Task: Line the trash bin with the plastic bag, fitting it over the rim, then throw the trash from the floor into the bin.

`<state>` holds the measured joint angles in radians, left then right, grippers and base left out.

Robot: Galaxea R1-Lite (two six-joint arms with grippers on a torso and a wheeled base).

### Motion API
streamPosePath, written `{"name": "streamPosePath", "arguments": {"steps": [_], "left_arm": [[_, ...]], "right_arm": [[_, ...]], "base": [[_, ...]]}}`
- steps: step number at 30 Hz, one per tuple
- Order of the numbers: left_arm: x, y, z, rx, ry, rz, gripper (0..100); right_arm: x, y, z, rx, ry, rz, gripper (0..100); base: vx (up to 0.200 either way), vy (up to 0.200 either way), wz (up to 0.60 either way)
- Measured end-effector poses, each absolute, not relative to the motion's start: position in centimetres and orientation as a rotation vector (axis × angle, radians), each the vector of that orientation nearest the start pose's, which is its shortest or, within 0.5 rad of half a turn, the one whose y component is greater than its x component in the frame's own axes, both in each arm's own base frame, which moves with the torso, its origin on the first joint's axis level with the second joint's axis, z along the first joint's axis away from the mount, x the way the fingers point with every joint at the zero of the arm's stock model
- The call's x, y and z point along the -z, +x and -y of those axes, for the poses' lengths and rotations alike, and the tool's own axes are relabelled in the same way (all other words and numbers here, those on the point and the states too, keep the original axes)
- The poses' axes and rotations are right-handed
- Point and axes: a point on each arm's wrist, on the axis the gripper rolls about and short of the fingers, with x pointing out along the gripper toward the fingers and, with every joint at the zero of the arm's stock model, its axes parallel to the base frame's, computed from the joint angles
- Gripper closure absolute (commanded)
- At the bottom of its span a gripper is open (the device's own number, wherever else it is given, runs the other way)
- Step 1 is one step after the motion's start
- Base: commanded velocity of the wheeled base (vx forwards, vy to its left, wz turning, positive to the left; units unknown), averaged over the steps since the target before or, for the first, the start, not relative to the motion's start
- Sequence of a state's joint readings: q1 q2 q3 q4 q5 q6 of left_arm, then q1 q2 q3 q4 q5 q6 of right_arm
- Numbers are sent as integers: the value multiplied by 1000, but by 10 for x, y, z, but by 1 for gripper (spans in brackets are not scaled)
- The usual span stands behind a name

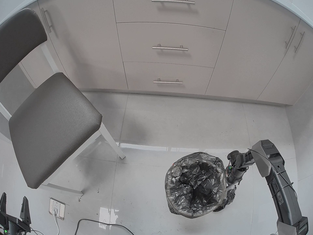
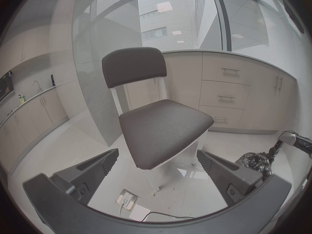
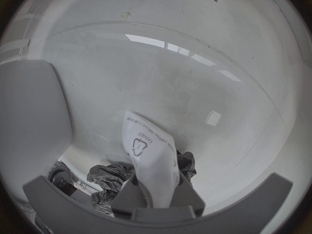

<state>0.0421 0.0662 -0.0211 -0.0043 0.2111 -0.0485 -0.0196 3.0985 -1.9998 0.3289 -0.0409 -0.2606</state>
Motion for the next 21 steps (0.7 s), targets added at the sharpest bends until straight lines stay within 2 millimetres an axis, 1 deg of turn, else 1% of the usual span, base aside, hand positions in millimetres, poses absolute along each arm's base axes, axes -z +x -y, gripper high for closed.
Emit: {"name": "streamPosePath", "arguments": {"steps": [6, 15, 21], "left_arm": [[-82, -20, -4, -229, -41, -33, 0], [-81, -21, -1, -9, -25, -22, 0], [-81, -22, 0, -18, -38, -6, 0]], "right_arm": [[210, 461, 10, -135, -228, -1425, 100], [210, 461, 11, -132, -222, -1426, 100], [210, 461, 13, -127, -217, -1427, 100]], "base": [[0, 0, 0], [0, 0, 0], [0, 0, 0]]}}
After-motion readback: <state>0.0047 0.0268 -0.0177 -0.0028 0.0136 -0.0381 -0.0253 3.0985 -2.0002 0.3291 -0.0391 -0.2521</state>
